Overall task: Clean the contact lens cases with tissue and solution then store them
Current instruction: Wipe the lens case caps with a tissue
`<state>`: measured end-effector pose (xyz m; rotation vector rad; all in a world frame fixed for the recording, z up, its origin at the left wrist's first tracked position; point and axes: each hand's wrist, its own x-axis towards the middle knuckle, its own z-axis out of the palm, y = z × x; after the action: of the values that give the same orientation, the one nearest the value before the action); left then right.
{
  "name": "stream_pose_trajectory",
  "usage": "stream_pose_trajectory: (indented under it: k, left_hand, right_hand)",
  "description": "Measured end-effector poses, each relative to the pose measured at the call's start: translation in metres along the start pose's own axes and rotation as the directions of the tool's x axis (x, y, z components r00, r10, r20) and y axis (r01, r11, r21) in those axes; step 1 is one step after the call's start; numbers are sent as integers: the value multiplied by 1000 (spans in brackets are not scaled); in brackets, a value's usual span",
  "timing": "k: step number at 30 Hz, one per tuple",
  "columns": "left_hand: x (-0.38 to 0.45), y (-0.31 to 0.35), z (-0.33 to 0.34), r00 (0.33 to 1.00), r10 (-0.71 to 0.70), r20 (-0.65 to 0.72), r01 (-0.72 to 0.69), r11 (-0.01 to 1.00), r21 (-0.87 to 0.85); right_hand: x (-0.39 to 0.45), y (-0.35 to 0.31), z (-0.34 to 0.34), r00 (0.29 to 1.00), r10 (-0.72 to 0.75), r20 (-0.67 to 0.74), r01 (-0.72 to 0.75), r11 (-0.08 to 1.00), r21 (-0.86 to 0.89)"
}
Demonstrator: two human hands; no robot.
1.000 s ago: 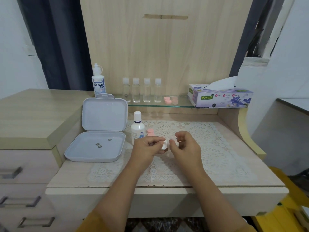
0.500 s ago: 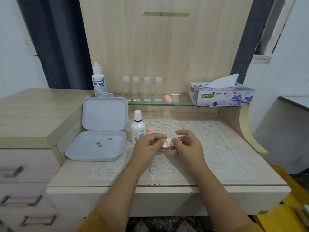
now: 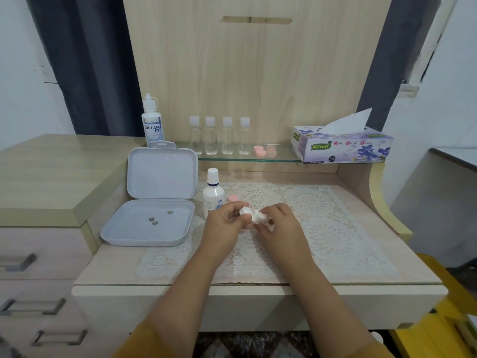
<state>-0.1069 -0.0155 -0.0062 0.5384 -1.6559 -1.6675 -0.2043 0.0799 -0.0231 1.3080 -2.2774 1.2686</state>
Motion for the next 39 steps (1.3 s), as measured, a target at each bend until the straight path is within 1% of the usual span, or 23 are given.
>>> stream_pose_trajectory:
  k: [2, 4, 8, 10, 14, 16, 19, 21, 22, 23, 24, 25, 28, 31, 33, 36, 37, 39]
  left_hand:
    - [1, -1, 0, 1000, -11, -4, 11, 1000, 19]
    - [2, -2, 0, 1000, -5, 7, 5, 999, 52]
    - [0, -2, 0, 999, 11, 36, -14, 996, 94]
    - [0, -2, -1, 999, 13, 45, -17, 996, 87]
    - [0, -3, -1, 998, 22, 64, -29, 994, 107]
    - [1, -3, -1, 998, 23, 53, -29, 993, 115]
    - [1, -1, -1, 1000, 28, 11, -29, 995, 92]
    - [0, 2, -1, 999, 34, 10, -34, 999, 36]
    - [-1, 3, -1, 999, 40, 12, -40, 999, 22]
    - [-1, 4, -1, 999, 46, 12, -46, 999, 13]
    - [-1, 4, -1, 999, 49, 12, -50, 999, 5]
    - [-1, 4, -1, 999, 51, 15, -51, 999, 1]
    - [-1, 3, -2, 998, 56, 26, -56, 998, 5]
    - [-2, 3, -3, 998, 56, 26, -56, 998, 11]
    - [-2, 3, -3, 998, 54, 28, -54, 998, 14]
    - [-3, 4, -2, 998, 57, 31, -57, 998, 8]
    - [-2, 4, -2, 998, 58, 32, -58, 998, 6]
    - [-3, 4, -2, 998, 58, 31, -58, 998, 10]
  right_hand:
    - [-1, 2, 2, 997, -76, -34, 74, 996, -54]
    - [-2, 3, 3, 993, -107, -45, 103, 991, -81]
    - [0, 5, 5, 995, -99, -26, 95, 985, -142]
    - [0, 5, 5, 994, -113, -14, 109, 984, -144]
    - [-1, 5, 2, 997, -68, 48, 73, 990, -117]
    - [0, 3, 0, 996, -33, 80, 37, 998, -51]
    - [2, -1, -6, 990, 81, 118, -99, 983, 154]
    - [2, -3, -12, 976, 194, 99, -217, 907, 361]
    - [2, -4, -16, 963, 260, 74, -263, 838, 478]
    - [2, -4, -18, 947, 316, 50, -286, 767, 574]
    - [2, -4, -20, 936, 351, 21, -285, 721, 632]
    - [3, -2, -21, 930, 366, -8, -273, 708, 652]
    - [5, -2, -22, 919, 391, -50, -276, 728, 628]
    - [5, -2, -22, 896, 441, -50, -300, 684, 665]
    - [4, -2, -23, 906, 421, -47, -280, 679, 678]
    - [3, 0, -23, 939, 343, -30, -251, 743, 621]
    - [2, 0, -22, 942, 335, -17, -254, 743, 619]
    - [1, -1, -21, 941, 337, 26, -272, 710, 649]
